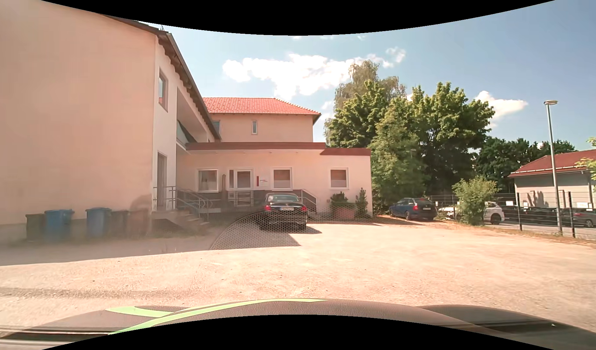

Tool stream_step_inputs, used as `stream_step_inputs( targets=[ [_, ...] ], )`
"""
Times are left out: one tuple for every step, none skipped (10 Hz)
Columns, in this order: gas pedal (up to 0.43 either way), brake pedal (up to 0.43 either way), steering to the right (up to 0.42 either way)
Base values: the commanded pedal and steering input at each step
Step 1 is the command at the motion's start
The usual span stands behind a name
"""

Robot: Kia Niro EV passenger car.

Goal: Follow the waypoints while adhering to traffic rules and regulations

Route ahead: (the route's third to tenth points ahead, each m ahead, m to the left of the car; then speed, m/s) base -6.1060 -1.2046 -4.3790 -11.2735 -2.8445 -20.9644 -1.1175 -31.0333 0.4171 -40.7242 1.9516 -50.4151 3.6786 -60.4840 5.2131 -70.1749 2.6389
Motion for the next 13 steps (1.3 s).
stream_step_inputs(
  targets=[
    [0.0,0.0,-0.087],
    [0.0,0.0,-0.049],
    [0.0,0.0,-0.031],
    [0.0,0.0,-0.029],
    [0.0,0.012,-0.026],
    [0.0,0.024,-0.02],
    [0.0,0.037,-0.012],
    [0.0,0.061,-0.009],
    [0.0,0.085,-0.009],
    [0.0,0.116,-0.009],
    [0.0,0.128,-0.009],
    [0.0,0.146,-0.009],
    [0.0,0.165,-0.009]
  ],
)
